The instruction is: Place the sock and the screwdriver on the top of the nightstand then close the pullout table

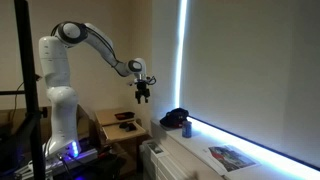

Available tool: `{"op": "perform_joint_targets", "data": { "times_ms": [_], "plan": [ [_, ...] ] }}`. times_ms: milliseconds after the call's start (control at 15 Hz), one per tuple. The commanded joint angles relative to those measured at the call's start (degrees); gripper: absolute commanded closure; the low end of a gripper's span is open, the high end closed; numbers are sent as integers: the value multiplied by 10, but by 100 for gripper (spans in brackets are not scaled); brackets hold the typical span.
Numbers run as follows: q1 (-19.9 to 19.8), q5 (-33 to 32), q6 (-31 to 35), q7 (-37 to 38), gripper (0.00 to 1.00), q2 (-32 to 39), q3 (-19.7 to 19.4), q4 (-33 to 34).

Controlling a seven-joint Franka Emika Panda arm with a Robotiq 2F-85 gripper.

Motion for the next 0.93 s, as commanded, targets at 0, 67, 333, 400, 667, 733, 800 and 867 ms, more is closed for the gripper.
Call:
{"op": "perform_joint_targets", "data": {
  "times_ms": [0, 67, 333, 400, 667, 733, 800, 867],
  "plan": [
    [8, -1, -1, 0, 0, 0, -8, 1],
    [21, 16, 18, 19, 0, 7, 4, 0],
    [67, 60, 75, 78, 0, 34, 38, 1],
    [82, 62, 76, 92, 0, 43, 51, 3],
    [110, 79, 61, 90, 0, 42, 65, 3],
    [117, 84, 61, 93, 0, 44, 70, 5],
    [118, 83, 61, 96, 0, 44, 70, 5],
    [117, 83, 61, 96, 0, 44, 69, 5]
  ]
}}
